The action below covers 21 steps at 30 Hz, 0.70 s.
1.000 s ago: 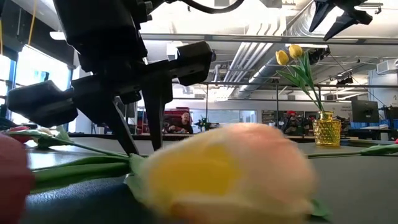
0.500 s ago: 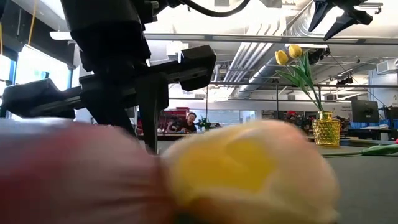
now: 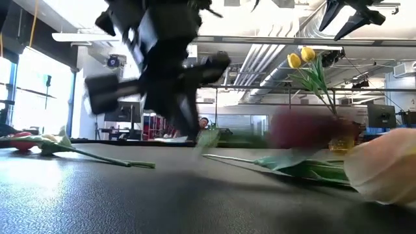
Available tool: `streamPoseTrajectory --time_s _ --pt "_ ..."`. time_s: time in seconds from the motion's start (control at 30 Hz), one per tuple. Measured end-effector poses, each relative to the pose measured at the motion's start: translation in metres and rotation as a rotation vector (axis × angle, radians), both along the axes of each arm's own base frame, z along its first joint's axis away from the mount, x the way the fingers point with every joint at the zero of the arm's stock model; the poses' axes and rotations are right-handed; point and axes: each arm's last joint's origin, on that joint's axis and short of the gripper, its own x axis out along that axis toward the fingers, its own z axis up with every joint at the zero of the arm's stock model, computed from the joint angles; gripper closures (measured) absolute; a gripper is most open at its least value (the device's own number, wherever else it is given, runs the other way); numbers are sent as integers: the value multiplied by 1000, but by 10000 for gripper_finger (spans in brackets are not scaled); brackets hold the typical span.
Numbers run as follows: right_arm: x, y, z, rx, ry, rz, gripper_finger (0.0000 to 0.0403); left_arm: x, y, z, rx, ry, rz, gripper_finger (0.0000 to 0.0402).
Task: Sort flowers into vase by color
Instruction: Put the dark red flower into the yellow vase
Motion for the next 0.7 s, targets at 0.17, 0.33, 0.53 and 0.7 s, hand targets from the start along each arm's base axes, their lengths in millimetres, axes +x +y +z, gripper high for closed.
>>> streamPoseTrajectory --time_s 0.17,0.33,0.53,0.7 --pt "0 0 0 0 5 6 155 -1 27 36 -73 -96 134 401" --pt "0 0 0 2 5 9 155 -6 60 75 -169 -209 324 401" --pt "6 6 1 -4 -13 74 155 -15 91 122 -335 -424 513 401" --pt "16 17 14 -125 -118 230 155 -21 106 154 -493 -609 598 401"
